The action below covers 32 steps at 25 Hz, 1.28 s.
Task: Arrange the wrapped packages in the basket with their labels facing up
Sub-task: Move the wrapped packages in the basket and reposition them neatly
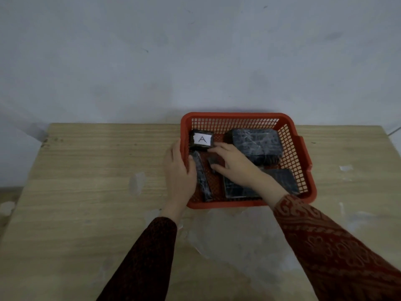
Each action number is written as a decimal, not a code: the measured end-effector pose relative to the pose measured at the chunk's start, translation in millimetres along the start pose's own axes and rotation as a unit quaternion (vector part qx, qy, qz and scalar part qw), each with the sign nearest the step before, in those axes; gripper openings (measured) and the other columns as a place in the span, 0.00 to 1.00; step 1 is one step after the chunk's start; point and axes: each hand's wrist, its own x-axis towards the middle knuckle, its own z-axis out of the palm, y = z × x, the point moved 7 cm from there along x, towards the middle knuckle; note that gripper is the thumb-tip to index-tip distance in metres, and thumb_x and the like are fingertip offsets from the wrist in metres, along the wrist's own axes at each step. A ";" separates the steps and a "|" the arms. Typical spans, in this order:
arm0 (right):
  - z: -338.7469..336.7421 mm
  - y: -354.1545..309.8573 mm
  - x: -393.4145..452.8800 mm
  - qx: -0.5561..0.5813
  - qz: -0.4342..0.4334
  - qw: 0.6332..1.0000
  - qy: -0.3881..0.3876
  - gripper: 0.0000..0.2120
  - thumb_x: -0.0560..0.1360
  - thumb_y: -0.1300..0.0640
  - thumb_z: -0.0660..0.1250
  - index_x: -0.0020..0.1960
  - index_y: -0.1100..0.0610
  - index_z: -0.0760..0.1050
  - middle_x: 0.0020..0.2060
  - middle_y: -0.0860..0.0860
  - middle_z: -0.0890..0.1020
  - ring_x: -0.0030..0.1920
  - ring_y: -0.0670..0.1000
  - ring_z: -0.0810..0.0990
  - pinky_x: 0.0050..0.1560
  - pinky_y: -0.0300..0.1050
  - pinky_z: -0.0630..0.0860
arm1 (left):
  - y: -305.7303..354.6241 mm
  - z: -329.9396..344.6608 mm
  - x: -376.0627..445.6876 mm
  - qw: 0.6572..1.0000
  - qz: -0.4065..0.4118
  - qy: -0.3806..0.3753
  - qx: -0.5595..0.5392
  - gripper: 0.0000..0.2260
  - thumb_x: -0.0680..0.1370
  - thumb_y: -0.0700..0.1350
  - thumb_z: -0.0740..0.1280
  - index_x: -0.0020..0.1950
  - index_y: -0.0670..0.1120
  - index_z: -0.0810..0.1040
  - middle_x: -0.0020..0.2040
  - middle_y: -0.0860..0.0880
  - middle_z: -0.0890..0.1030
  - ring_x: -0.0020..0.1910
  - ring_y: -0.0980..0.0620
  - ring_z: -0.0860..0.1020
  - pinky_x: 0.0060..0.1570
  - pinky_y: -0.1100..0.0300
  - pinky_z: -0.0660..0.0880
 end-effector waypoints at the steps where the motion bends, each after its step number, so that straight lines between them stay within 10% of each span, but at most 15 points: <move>1: -2.7 7.0 -22.0 -0.006 -0.006 1.000 0.004 0.23 0.75 0.51 0.66 0.69 0.53 0.67 0.72 0.55 0.66 0.72 0.56 0.62 0.72 0.53 0.61 | 8.6 -4.2 -4.0 0.998 0.038 0.027 0.038 0.20 0.79 0.40 0.61 0.71 0.40 0.68 0.66 0.40 0.73 0.65 0.44 0.70 0.68 0.52 0.63; 6: -9.7 73.9 -88.6 -0.111 0.065 0.981 -0.144 0.32 0.73 0.45 0.67 0.73 0.45 0.59 0.75 0.52 0.60 0.74 0.55 0.57 0.74 0.56 0.56 | 34.1 -1.5 -43.6 0.963 0.225 -0.012 0.148 0.12 0.77 0.39 0.64 0.60 0.41 0.77 0.55 0.44 0.80 0.55 0.46 0.76 0.60 0.56 0.64; 12: -18.9 62.2 -82.6 -0.183 0.017 0.965 -0.187 0.35 0.70 0.49 0.69 0.73 0.46 0.58 0.66 0.54 0.70 0.63 0.55 0.69 0.64 0.51 0.67 | 35.1 18.0 -129.0 0.947 0.226 -0.112 0.201 0.11 0.79 0.44 0.58 0.52 0.45 0.81 0.47 0.49 0.82 0.49 0.48 0.79 0.65 0.49 0.66; 20: -86.9 41.8 -166.3 -0.096 0.004 0.973 0.210 0.33 0.66 0.42 0.68 0.69 0.49 0.67 0.59 0.56 0.72 0.59 0.55 0.69 0.61 0.53 0.71 | 41.3 16.3 -131.0 0.942 0.229 -0.093 0.229 0.15 0.79 0.45 0.55 0.48 0.42 0.81 0.43 0.45 0.82 0.44 0.43 0.79 0.57 0.47 0.70; 24: -54.0 88.3 -255.8 0.075 0.224 0.890 0.391 0.32 0.66 0.45 0.73 0.67 0.48 0.68 0.56 0.55 0.70 0.56 0.52 0.68 0.56 0.43 0.68 | 40.9 18.6 -133.0 0.931 0.255 -0.069 0.252 0.14 0.78 0.44 0.56 0.46 0.41 0.80 0.41 0.43 0.81 0.42 0.42 0.77 0.52 0.51 0.66; 27: -2.3 118.1 -308.1 0.176 0.375 0.802 0.431 0.32 0.67 0.46 0.74 0.67 0.49 0.66 0.54 0.54 0.67 0.58 0.56 0.68 0.55 0.44 0.67 | 39.9 19.2 -132.6 0.931 0.265 -0.063 0.245 0.14 0.78 0.44 0.56 0.46 0.40 0.79 0.41 0.43 0.81 0.41 0.42 0.77 0.51 0.51 0.65; 32: 12.9 123.1 -316.5 0.152 0.419 0.784 0.432 0.32 0.68 0.42 0.71 0.67 0.51 0.65 0.54 0.57 0.69 0.56 0.58 0.69 0.57 0.52 0.71 | 38.8 18.3 -132.1 0.933 0.257 -0.068 0.244 0.15 0.79 0.44 0.54 0.47 0.40 0.79 0.41 0.43 0.80 0.42 0.42 0.76 0.51 0.52 0.65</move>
